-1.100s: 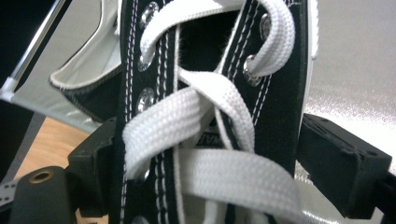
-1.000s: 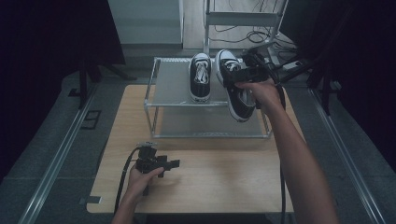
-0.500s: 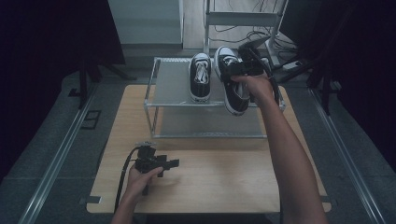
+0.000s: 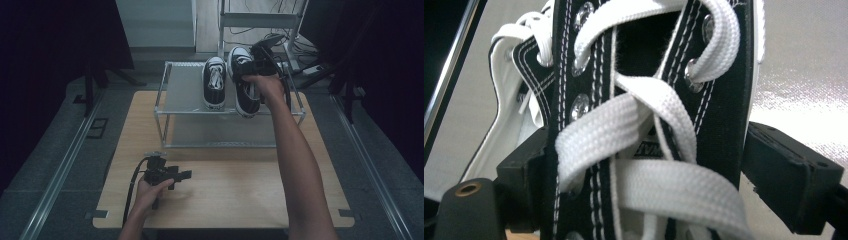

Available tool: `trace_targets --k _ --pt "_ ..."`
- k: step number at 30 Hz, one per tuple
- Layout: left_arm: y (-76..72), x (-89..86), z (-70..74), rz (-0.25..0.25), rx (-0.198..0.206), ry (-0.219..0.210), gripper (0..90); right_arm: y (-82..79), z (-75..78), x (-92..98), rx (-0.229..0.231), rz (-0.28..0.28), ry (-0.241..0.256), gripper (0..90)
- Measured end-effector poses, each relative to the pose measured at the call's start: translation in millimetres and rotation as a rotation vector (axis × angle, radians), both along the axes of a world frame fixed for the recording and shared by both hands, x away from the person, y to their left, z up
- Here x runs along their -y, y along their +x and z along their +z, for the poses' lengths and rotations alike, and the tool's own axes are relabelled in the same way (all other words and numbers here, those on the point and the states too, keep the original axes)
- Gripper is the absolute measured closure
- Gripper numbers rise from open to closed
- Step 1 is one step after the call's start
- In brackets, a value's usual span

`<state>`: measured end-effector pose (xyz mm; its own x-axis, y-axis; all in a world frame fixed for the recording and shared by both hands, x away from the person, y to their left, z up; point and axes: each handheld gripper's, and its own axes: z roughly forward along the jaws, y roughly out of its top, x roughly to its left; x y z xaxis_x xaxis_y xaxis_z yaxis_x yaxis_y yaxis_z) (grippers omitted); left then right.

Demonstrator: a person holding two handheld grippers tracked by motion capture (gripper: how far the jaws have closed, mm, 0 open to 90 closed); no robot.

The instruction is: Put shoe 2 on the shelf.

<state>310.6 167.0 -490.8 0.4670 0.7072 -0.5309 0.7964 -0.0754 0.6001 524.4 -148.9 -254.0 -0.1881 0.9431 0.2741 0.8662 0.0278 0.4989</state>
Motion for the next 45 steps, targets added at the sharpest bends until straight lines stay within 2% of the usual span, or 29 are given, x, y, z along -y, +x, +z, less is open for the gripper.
trace_targets --k 7,18,31,45 --pt "-0.2 -0.3 0.5 0.001 0.001 -0.007 25.1 7.3 0.2 -6.6 -0.002 -0.041 0.010 13.8" --pt "-0.2 -3.1 1.6 0.004 0.009 -0.014 25.1 18.9 -5.3 -15.6 -0.010 -0.086 -0.007 13.7" --pt "-0.2 -4.2 1.7 0.007 0.004 -0.015 25.1 29.6 -19.7 -16.4 -0.033 -0.121 -0.020 13.6" --pt "0.0 -5.7 1.4 0.009 0.005 -0.017 25.1 39.8 -22.4 -13.0 -0.054 -0.151 -0.001 13.4"
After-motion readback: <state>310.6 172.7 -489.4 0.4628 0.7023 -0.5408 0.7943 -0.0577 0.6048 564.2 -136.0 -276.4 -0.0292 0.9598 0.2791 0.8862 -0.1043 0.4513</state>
